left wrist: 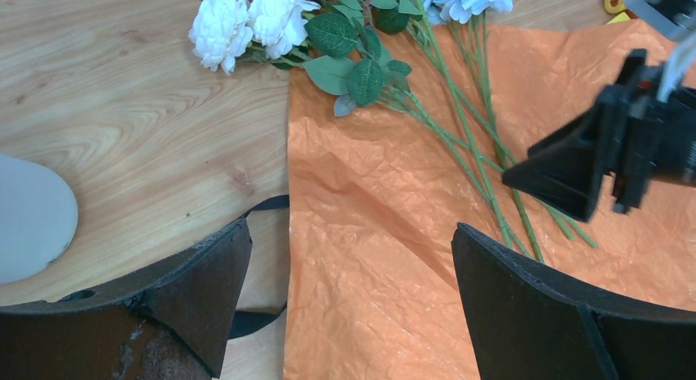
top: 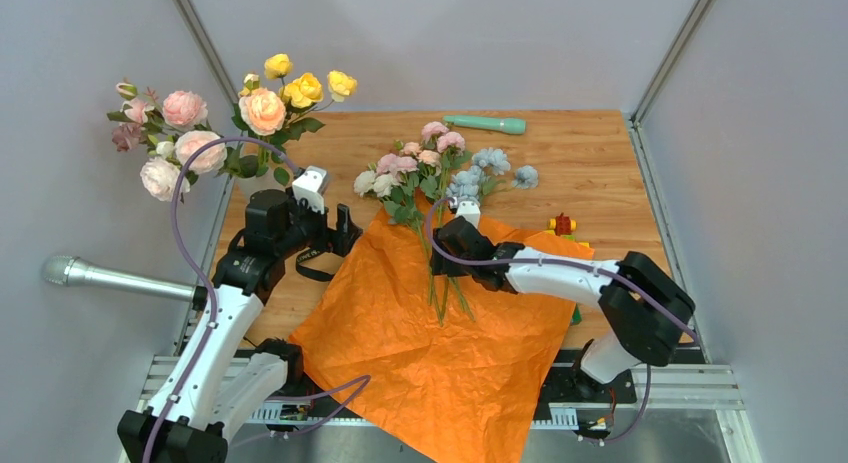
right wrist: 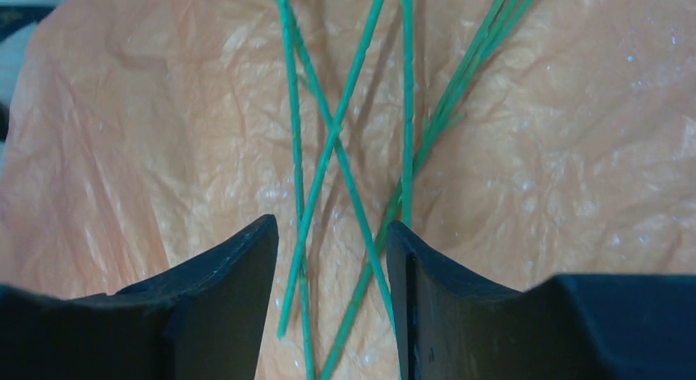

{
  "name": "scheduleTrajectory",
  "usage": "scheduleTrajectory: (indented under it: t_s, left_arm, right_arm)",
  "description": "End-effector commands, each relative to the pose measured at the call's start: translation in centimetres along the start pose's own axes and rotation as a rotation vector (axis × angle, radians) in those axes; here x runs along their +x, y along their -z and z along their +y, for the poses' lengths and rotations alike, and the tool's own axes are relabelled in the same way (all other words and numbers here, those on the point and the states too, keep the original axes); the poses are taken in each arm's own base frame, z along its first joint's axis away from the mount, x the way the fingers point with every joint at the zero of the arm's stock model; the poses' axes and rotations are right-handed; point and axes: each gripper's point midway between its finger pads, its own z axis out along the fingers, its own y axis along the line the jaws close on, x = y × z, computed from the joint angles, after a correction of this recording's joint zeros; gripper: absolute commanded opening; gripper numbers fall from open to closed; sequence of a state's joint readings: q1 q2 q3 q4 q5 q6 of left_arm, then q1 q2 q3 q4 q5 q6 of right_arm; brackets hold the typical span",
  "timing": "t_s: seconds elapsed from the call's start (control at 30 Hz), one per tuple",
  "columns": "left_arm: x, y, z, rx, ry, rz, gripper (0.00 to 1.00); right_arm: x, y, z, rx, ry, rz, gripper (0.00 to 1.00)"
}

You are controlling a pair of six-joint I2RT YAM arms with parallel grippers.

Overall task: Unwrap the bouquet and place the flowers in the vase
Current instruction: Pick up the fake flower from the wrapping paper.

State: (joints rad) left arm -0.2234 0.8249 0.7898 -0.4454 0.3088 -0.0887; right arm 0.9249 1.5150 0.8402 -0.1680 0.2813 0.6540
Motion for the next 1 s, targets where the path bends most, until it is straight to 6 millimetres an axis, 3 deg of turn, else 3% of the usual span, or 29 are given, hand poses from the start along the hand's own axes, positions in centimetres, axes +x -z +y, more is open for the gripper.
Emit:
scheduleTrajectory:
  t_s: [0.0, 0.3, 0.97]
  left_arm:
    - [-0.5, 0.1, -0.6, 0.025, -0.016, -0.022, 0.98]
    - [-0.3, 0.0, -0.8, 0.030, -0.015, -0.010, 0.97]
    - [0.0, -0.2, -1.1, 0.041, -0.019, 0.001, 0.97]
  right_arm:
    - [-2.8, -2.4, 1.5, -0.049, -0.126, -0.024, 0.50]
    - [-3.7, -5.5, 1.1, -0.009, -0.130, 0.001, 0.43]
    - [-4.8, -7.6, 0.0, 0.022, -0.180, 0.008, 0.27]
